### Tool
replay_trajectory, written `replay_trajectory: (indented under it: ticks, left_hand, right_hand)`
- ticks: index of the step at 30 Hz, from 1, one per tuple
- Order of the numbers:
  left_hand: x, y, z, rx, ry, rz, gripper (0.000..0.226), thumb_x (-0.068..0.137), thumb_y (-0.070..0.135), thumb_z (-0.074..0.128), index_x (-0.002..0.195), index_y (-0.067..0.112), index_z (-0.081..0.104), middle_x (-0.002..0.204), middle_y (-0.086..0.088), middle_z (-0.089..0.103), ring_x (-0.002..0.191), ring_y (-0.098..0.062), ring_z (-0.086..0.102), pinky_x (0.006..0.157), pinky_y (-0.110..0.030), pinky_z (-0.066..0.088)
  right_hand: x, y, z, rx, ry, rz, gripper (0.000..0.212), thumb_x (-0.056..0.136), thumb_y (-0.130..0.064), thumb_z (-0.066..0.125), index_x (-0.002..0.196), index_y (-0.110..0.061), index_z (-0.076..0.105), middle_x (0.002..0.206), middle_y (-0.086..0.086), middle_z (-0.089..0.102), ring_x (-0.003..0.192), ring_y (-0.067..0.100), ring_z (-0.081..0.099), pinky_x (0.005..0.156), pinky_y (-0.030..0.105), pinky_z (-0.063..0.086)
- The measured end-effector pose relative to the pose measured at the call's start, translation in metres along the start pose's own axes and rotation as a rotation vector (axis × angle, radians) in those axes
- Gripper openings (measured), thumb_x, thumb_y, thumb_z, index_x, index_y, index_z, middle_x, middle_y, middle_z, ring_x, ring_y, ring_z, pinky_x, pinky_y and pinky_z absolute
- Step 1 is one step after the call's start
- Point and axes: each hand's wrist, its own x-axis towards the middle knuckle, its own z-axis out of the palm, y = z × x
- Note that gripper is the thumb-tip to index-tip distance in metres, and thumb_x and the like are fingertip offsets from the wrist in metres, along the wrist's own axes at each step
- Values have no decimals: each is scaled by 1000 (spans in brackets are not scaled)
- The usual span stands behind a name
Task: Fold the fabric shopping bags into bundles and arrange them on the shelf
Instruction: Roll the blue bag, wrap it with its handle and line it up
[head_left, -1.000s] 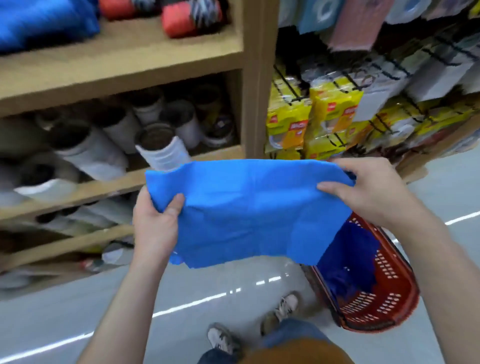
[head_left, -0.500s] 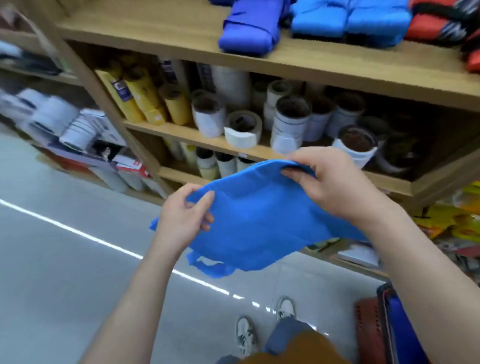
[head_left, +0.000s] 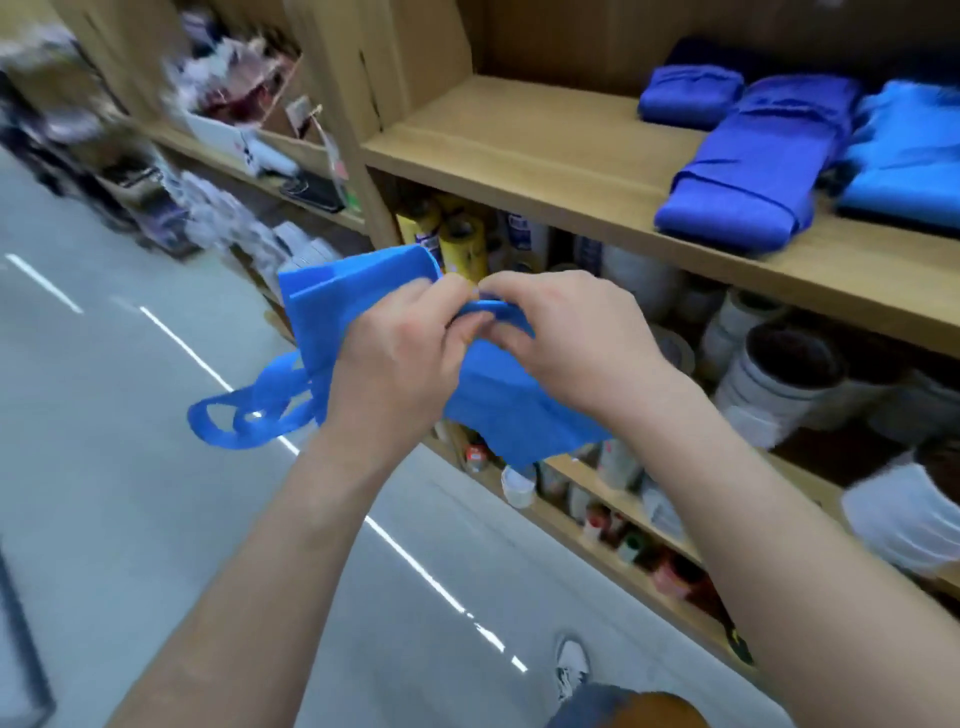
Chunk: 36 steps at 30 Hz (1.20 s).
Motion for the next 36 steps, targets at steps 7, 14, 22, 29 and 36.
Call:
replay_trajectory:
  ticks: [7, 14, 22, 29, 36]
  left_hand:
    - [69, -31, -9, -286, 242, -206, 92, 80, 10, 76, 142, 48, 20, 119, -2, 57, 88, -19, 64, 72, -11, 49]
    - [155, -95, 8, -437, 327, -326, 92, 80, 17, 76, 150, 31, 19, 125, 7, 51, 94, -11, 67, 86, -36, 57]
    - [255, -166, 91, -50, -327, 111, 86, 78, 53, 70, 151, 36, 29, 160, -13, 23, 146, -33, 23, 113, -57, 28]
    - [282, -173, 118, 86, -841, 276, 94, 70, 76, 63, 147, 58, 11, 164, 10, 3, 150, -17, 4, 115, -60, 14]
    - [298, -167, 135, -18, -1084, 337, 106, 53, 95, 53, 146, 59, 16, 164, 14, 4, 151, -16, 0, 119, -54, 10]
  right_hand:
    - [89, 23, -29, 150, 229, 45, 22, 99, -35, 49, 104, -23, 67, 99, 5, 69, 97, 35, 58, 66, 38, 38]
    - [154, 74, -36, 471, 427, 274, 31, 90, -34, 50, 69, -12, 54, 58, -4, 43, 65, 20, 42, 58, 43, 32]
    - [202, 123, -19, 278, 666, 787, 28, 95, -34, 52, 89, -8, 62, 100, 16, 69, 98, 37, 61, 73, 41, 43]
    - [191, 124, -2, -136, 560, 1051, 24, 99, -27, 51, 111, -7, 56, 118, 24, 59, 110, 44, 53, 74, 42, 37]
    - [173, 74, 20, -219, 53, 632, 71, 91, -56, 52, 153, -42, 19, 161, 5, 17, 147, 28, 14, 113, 53, 26]
